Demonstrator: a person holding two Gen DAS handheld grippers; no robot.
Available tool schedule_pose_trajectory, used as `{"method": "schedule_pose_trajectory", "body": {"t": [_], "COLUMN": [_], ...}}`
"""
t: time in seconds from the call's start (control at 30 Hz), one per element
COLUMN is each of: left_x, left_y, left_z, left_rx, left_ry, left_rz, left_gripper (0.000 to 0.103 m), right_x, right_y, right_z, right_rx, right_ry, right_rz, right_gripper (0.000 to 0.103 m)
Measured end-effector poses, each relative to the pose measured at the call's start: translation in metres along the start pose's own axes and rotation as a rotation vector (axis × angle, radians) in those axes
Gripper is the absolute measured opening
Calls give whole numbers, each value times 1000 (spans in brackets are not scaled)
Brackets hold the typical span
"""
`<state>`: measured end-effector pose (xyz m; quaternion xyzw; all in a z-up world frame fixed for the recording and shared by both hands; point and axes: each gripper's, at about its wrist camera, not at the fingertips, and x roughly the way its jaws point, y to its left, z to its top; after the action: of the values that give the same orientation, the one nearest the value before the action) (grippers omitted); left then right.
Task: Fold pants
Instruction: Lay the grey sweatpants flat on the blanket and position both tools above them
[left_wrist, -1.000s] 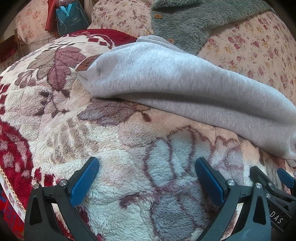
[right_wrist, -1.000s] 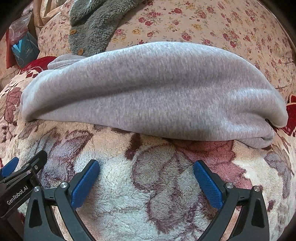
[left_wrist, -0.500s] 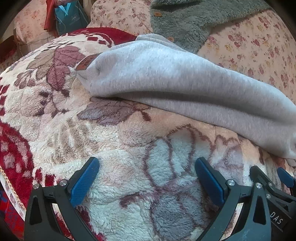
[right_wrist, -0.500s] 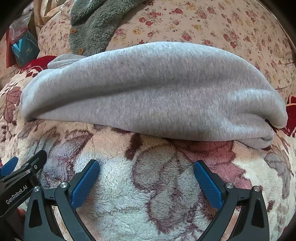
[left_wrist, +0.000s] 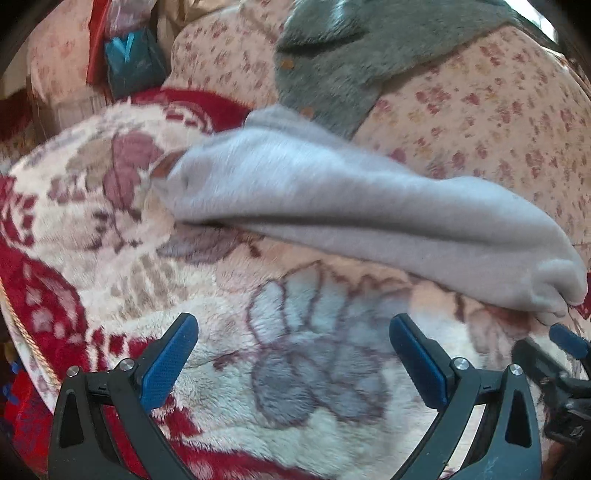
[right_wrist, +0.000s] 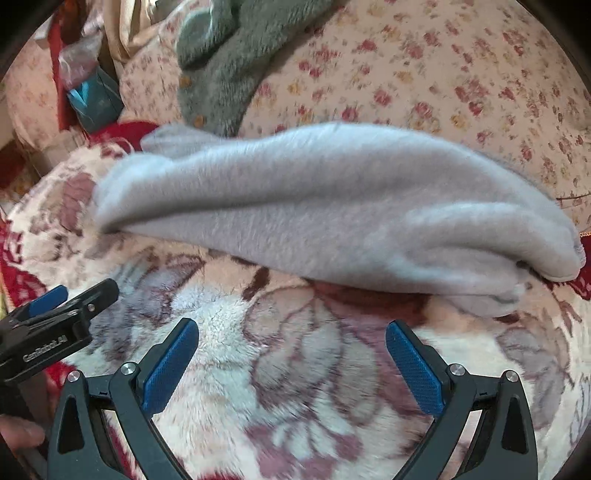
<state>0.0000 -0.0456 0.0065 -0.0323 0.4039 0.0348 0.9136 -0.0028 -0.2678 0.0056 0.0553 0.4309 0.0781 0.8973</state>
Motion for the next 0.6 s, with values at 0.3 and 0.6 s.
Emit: {"method": "schedule_pose_trajectory", "body": {"t": [0.3, 0.6], "left_x": [-39, -58], "left_y": [-51, -92], "left_z": [10, 5], "left_rx": [70, 132], "left_ry": [-77, -109], "left_rz": [-43, -51], "left_gripper": [103, 103], "right_x": [-49, -82], "right_y": [-40, -62], "right_z": [0, 0], "right_rx": [1, -1], "right_ry": [-112, -145], "right_rz": [-40, -53], "right_gripper": [103, 103]}}
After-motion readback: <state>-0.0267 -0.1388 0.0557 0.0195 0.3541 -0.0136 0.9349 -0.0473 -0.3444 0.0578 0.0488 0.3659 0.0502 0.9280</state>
